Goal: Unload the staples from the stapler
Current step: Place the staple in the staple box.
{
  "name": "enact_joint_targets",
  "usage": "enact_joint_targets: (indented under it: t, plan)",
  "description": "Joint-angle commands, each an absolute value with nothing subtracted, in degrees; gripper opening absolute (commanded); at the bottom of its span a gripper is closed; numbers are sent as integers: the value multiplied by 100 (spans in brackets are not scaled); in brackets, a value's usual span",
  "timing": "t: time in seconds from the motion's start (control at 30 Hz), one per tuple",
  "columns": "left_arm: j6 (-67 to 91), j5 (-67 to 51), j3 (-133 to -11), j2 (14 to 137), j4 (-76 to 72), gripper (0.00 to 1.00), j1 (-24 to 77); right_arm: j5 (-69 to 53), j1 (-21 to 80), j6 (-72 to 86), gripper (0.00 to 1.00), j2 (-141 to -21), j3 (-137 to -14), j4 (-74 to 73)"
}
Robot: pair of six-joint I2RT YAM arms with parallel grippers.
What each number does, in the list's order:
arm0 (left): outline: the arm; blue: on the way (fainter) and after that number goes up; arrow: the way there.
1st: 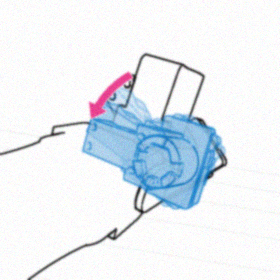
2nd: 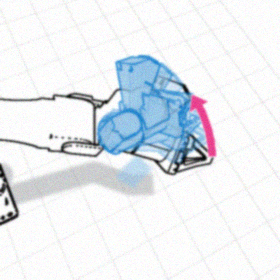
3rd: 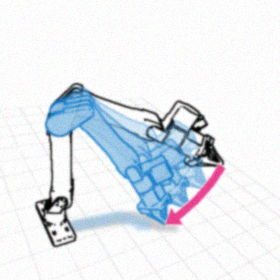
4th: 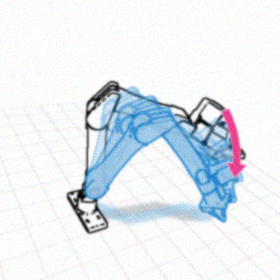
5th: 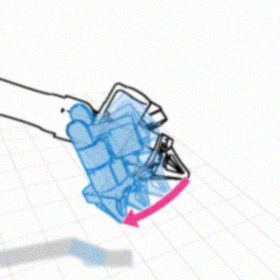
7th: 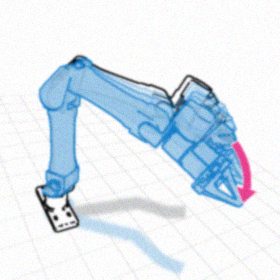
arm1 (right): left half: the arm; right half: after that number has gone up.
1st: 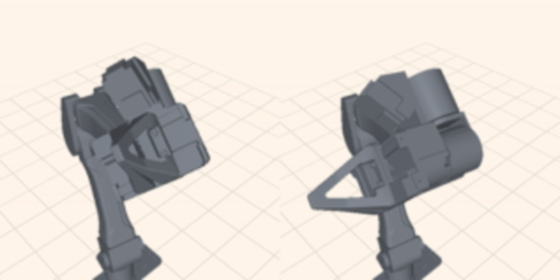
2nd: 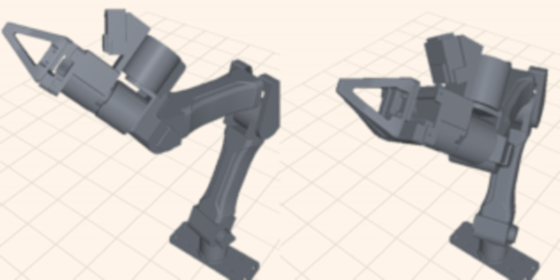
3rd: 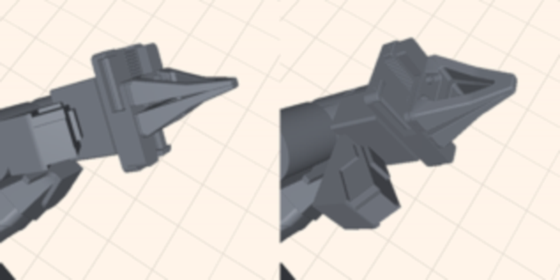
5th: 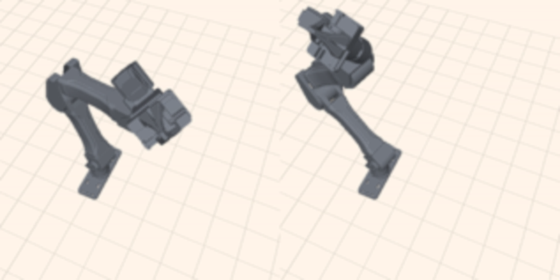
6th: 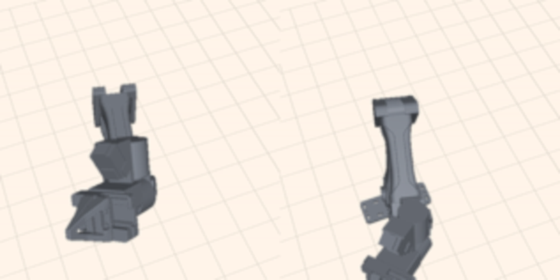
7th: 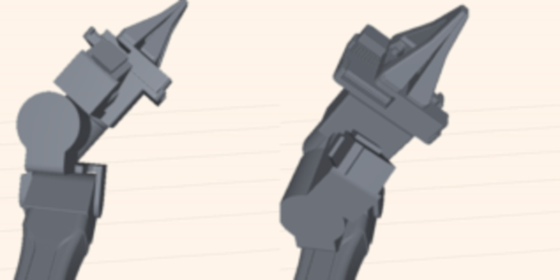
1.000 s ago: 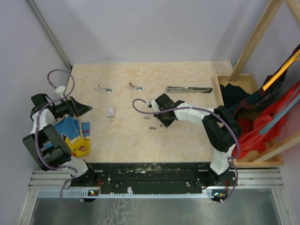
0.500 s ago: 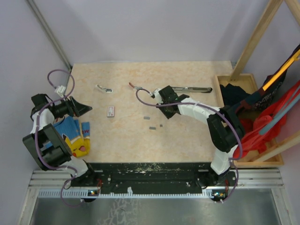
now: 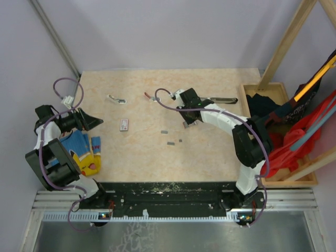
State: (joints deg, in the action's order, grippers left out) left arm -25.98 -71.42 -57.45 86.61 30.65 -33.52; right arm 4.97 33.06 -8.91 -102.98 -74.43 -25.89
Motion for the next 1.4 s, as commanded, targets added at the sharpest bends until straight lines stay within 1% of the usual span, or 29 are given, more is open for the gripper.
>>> enact_joint_targets:
  t: [0.0,0.57,1.2,1.27,1.37]
  plan:
    - [-2711,-7261,-5723,8710,3117,100,-3385,556,3246,-693,20,-10579,-7729,-2392]
    - [-2722,-7274,-5717,8719,3120,100,-3384,513,3103,-549,20,-10904,-7761,-2259]
    - [-2724,-7264,-5722,8728,3120,100,-3385,480,3085,-475,23,-10989,-7743,-2177]
    - [-2725,-7268,-5722,8728,3116,100,-3384,483,3085,-475,24,-10955,-7743,-2177]
    - [-2716,-7259,-5726,8719,3119,100,-3384,439,3077,-477,27,-10881,-7742,-2192]
